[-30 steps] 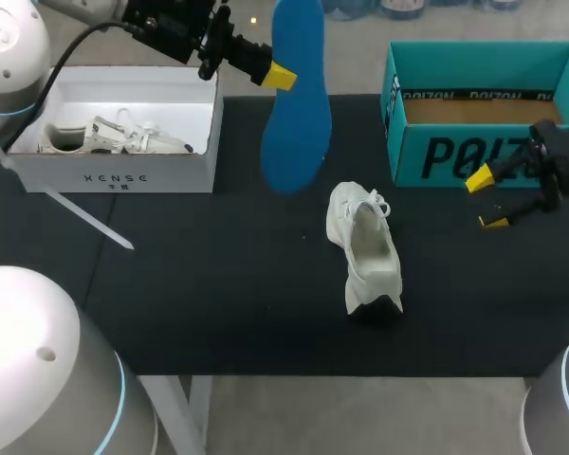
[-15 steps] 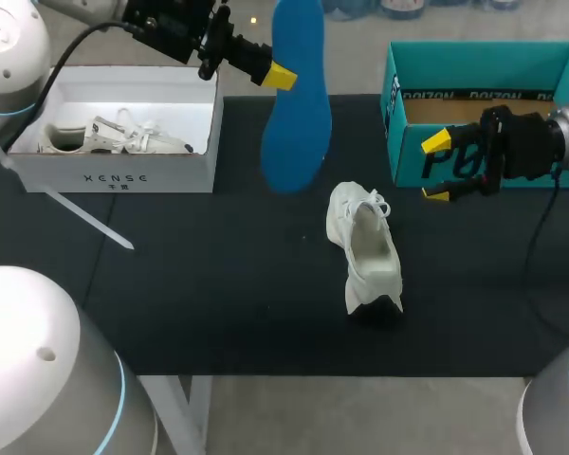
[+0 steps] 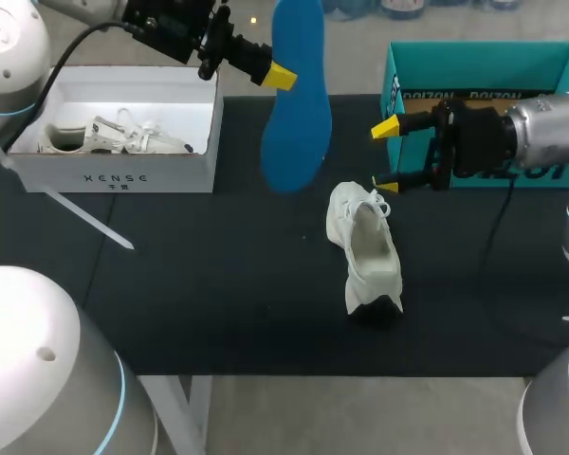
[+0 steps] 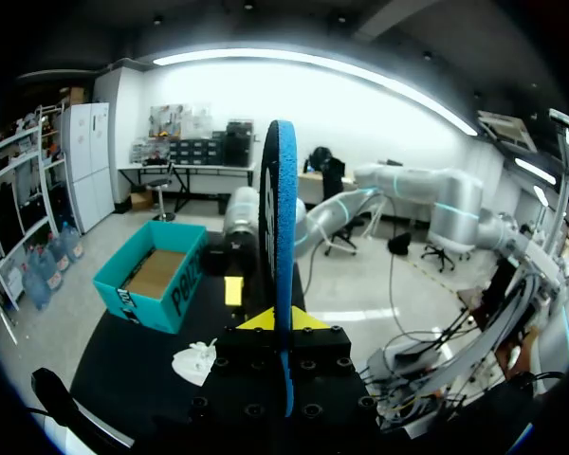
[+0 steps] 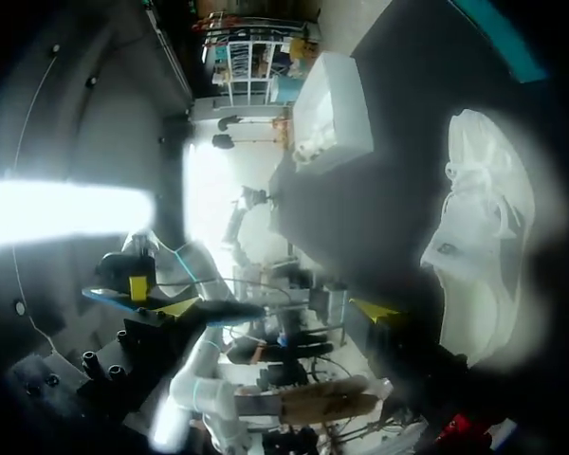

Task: Take the shoe out of the shoebox, open the shoe tongue, remove and reinsert the insole, then place the shoe into the shoebox

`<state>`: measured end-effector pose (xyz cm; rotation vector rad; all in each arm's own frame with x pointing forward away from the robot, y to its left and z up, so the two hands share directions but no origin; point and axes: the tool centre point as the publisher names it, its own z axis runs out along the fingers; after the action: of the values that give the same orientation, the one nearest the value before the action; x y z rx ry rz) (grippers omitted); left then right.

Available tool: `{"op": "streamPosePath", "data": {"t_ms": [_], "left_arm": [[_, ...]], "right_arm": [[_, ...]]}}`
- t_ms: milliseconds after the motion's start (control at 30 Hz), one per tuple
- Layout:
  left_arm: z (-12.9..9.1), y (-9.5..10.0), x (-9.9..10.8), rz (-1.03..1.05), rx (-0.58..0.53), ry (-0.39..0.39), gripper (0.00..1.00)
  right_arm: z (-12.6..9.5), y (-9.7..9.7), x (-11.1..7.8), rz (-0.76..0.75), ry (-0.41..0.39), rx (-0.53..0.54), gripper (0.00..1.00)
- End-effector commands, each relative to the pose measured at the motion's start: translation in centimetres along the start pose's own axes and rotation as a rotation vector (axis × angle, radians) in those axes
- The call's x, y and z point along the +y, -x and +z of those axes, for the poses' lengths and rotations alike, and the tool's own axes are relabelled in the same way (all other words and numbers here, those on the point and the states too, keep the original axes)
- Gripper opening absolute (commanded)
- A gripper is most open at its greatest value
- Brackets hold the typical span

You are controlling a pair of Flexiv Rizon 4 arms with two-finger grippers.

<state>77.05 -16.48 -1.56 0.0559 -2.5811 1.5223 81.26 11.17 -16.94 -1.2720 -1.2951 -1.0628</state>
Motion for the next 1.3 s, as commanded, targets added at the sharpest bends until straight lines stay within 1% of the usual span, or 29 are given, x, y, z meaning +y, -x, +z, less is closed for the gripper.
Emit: {"op": "streamPosePath", "data": {"t_ms": [33,133,300,433,800,1300], "left_arm": [[0.0,0.0,0.0,0.0,0.0,0.0,0.0],[0.0,0.0,0.0,0.0,0.0,0.0,0.0],[0.0,0.0,0.0,0.0,0.0,0.0,0.0],[0.0,0.0,0.0,0.0,0.0,0.0,0.0],[0.0,0.0,0.0,0.0,0.0,0.0,0.0],[0.0,0.0,0.0,0.0,0.0,0.0,0.0]], "right_arm": [[2.4,-0.7,0.4,0.004,0.006,-0.002,1.0],[3.2,-1.5,0.9,0.017,0.009,-0.003,1.0],[4.1,-3.4,1.5,0.046,0.011,-0.011,1.0],[4.5,-4.5,1.6,0.058,0.013,-0.016,1.0],[4.6,-4.7,0.5,0.07,0.041,-0.002,1.0],[4.6,-4.7,0.5,0.07,0.041,-0.002,1.0]]}}
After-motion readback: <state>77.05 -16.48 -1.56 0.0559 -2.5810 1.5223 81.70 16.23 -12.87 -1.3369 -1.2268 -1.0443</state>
